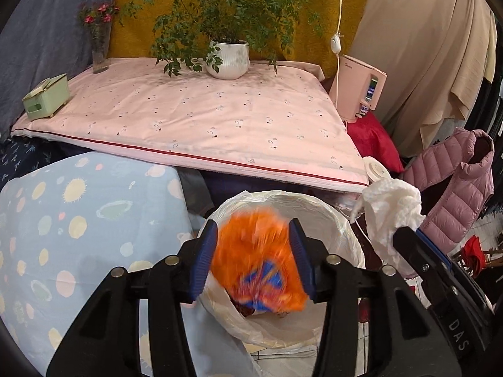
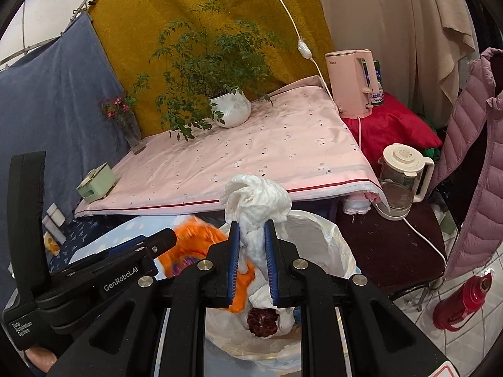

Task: Collect trash
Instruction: 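Carry the tissue and orange bag over the bin and open both tools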

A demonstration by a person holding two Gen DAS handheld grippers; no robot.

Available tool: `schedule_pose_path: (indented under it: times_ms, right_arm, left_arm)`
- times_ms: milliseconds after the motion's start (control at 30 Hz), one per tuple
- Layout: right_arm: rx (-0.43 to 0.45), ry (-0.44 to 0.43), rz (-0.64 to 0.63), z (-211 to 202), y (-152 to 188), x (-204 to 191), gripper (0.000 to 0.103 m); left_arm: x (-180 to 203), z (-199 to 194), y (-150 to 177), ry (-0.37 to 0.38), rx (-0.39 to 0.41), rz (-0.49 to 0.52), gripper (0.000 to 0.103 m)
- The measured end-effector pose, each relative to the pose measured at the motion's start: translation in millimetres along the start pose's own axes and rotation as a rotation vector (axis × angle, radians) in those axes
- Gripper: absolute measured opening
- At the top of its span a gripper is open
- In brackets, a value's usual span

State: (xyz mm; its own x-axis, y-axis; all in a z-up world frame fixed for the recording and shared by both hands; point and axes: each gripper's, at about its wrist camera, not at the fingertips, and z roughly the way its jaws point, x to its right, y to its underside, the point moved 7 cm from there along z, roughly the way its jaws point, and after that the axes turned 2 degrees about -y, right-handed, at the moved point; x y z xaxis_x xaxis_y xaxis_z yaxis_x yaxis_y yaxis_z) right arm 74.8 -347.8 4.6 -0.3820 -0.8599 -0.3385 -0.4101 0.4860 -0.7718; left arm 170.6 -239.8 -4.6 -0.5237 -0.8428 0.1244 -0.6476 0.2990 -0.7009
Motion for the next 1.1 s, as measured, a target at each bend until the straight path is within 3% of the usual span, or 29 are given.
schedule_pose_path:
  times_ms: [233, 833, 933, 1100]
  right_arm:
    - [-0.02, -0.007, 0.004, 9.4, 3.8, 2.8, 0.015]
    - [-0.094, -0.014, -0.062, 30.0, 19.0, -16.1, 0.017]
    - [-0.102, -0.008, -0.077, 32.7, 20.9, -18.8, 0.02]
    - [-0.12, 0.002, -0.115, 37.0, 23.0, -25.1, 0.023]
  left_arm:
    - [-3.1, 2.3, 1.5, -0.032, 0.0, 0.011, 0.054]
    - [-19.4, 0.9, 10.9, -0.093, 0.001, 0.004, 0.061]
    - [-23.7, 0.1, 13.0, -0.113, 0.007, -0.006, 0.072]
    - [-31.7, 0.1, 18.7, -0.139, 0.004, -0.015, 0.072]
